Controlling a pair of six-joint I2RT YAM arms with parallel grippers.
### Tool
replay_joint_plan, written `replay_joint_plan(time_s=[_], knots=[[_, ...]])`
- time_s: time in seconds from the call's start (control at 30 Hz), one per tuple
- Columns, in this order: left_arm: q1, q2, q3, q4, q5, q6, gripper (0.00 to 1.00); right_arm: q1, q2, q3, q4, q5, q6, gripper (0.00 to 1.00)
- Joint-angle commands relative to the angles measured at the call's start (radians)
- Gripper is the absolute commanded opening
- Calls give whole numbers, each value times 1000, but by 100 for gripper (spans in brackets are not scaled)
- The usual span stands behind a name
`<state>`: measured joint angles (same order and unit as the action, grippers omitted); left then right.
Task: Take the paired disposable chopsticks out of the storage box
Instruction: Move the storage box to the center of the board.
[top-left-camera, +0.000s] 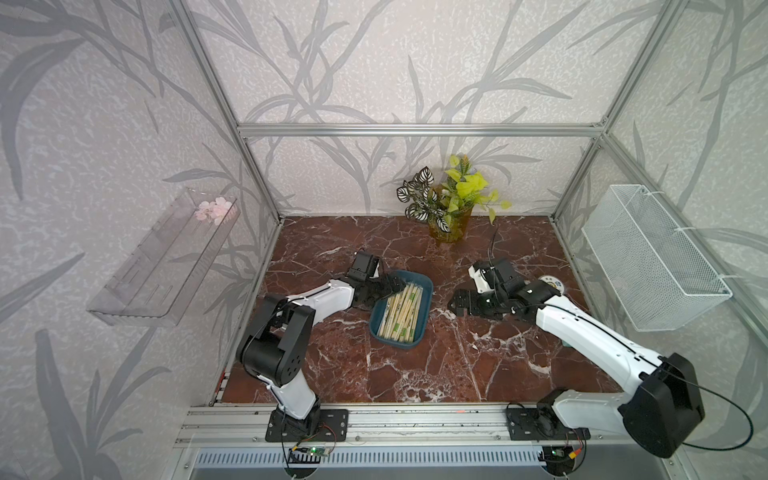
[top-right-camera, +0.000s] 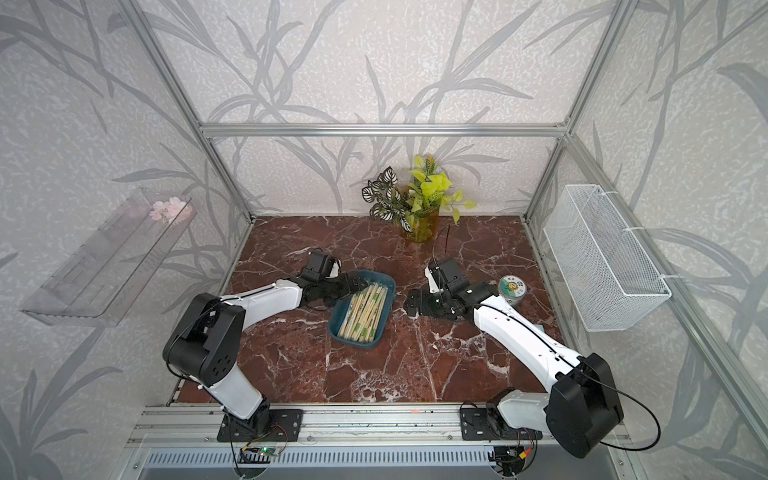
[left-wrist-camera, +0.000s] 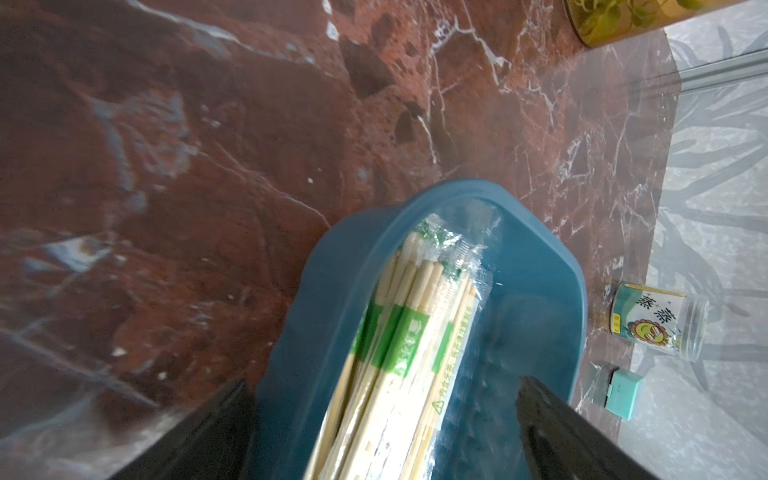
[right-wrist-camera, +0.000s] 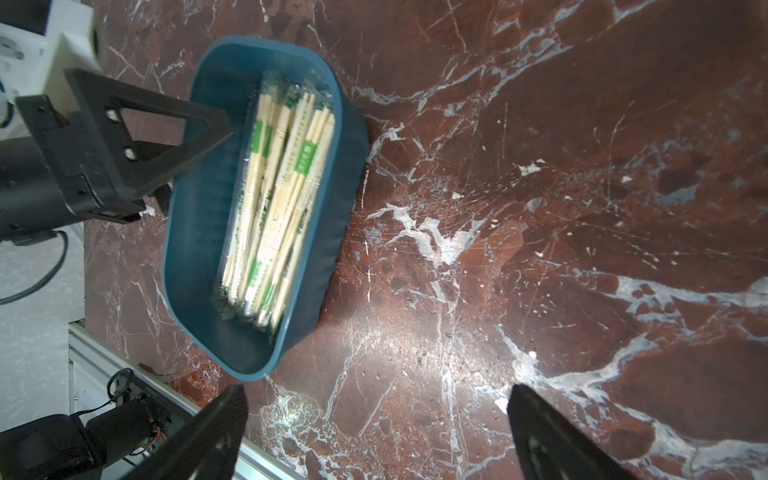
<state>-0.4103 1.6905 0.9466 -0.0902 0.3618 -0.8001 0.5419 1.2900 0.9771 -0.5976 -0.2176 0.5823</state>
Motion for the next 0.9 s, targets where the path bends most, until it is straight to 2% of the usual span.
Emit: replay_joint_plan(time_s=[0.0, 0.17, 0.6, 0.87], knots=[[-31, -28, -30, 26, -21, -55, 100, 10, 14, 42, -12, 5, 10, 98], [-37, -56, -44, 11, -54, -66, 100, 14, 29, 65, -18, 3, 3, 98], [-28, -150, 58, -207, -207, -50, 100, 74, 70, 181, -88, 32, -47, 95], [-26, -124, 31, -187, -116, -85, 100, 90, 76, 182, -80, 42, -27, 94]])
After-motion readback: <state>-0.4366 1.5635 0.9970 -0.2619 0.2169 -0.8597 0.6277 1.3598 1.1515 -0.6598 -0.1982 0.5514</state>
